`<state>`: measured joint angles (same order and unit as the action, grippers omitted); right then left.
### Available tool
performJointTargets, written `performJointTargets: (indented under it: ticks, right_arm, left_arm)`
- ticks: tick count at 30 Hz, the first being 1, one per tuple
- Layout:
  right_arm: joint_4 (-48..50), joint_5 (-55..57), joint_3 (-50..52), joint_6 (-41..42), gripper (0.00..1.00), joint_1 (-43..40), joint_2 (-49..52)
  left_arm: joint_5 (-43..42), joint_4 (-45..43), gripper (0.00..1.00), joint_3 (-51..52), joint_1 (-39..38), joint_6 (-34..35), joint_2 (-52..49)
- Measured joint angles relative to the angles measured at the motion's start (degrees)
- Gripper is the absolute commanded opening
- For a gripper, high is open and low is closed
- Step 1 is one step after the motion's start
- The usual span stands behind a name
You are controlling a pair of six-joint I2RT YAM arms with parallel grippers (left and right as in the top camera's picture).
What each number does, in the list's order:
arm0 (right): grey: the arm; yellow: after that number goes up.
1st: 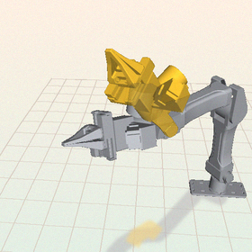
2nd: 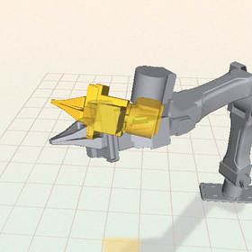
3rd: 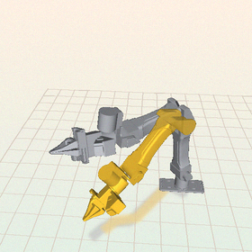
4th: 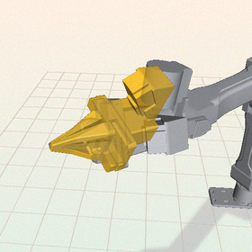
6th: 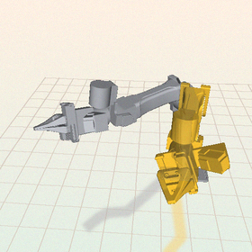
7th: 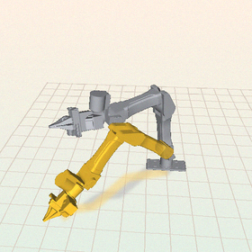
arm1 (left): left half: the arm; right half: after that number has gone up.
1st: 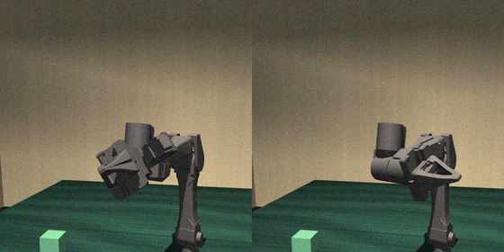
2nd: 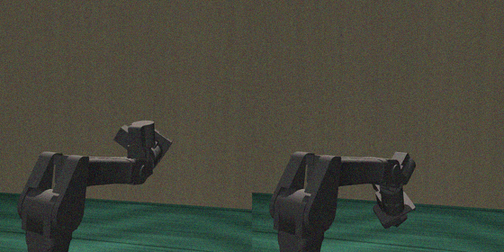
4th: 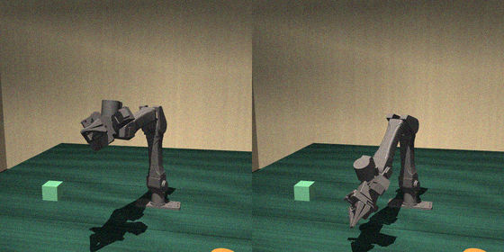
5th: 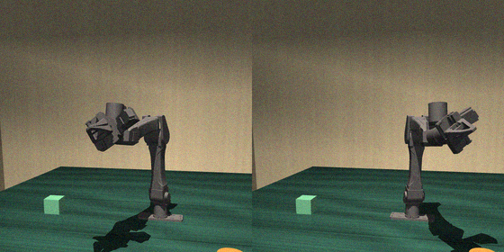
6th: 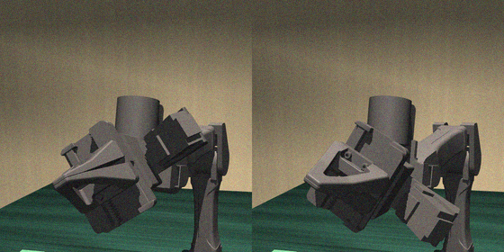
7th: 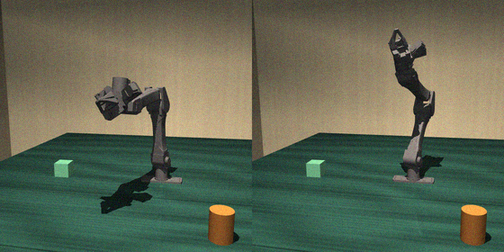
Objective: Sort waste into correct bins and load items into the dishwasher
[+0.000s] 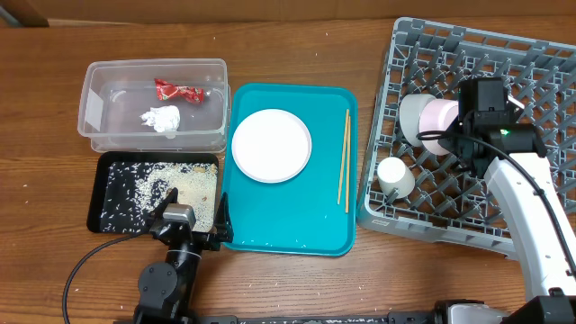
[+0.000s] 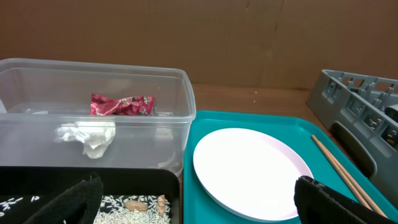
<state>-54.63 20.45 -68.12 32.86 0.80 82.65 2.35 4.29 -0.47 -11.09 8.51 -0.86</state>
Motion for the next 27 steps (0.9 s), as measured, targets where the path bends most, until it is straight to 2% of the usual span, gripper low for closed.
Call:
performJointTargets:
  ticks: [7, 12, 21, 27]
  right_arm:
    - [1.25, -11.91, 0.00, -8.37, 0.07, 1.99, 0.02]
    - [0.85, -15.34, 0.00, -8.61, 0.07, 4.55, 0.28]
    - [2.89, -13.53, 0.00, -6.80, 0.04, 4.50, 9.29]
    - [3.02, -5.38, -0.61, -5.14, 0.04, 3.78, 8.22]
  left_arm:
    - [0.00, 0.00, 1.00, 0.00, 0.00, 0.00, 0.00]
    - [0.00, 0.00, 0.99, 0.00, 0.00, 0.00, 0.00]
    - [0.00, 0.00, 1.00, 0.00, 0.00, 0.00, 0.00]
    - [0.00, 0.00, 1.00, 0.00, 0.00, 0.00, 0.00]
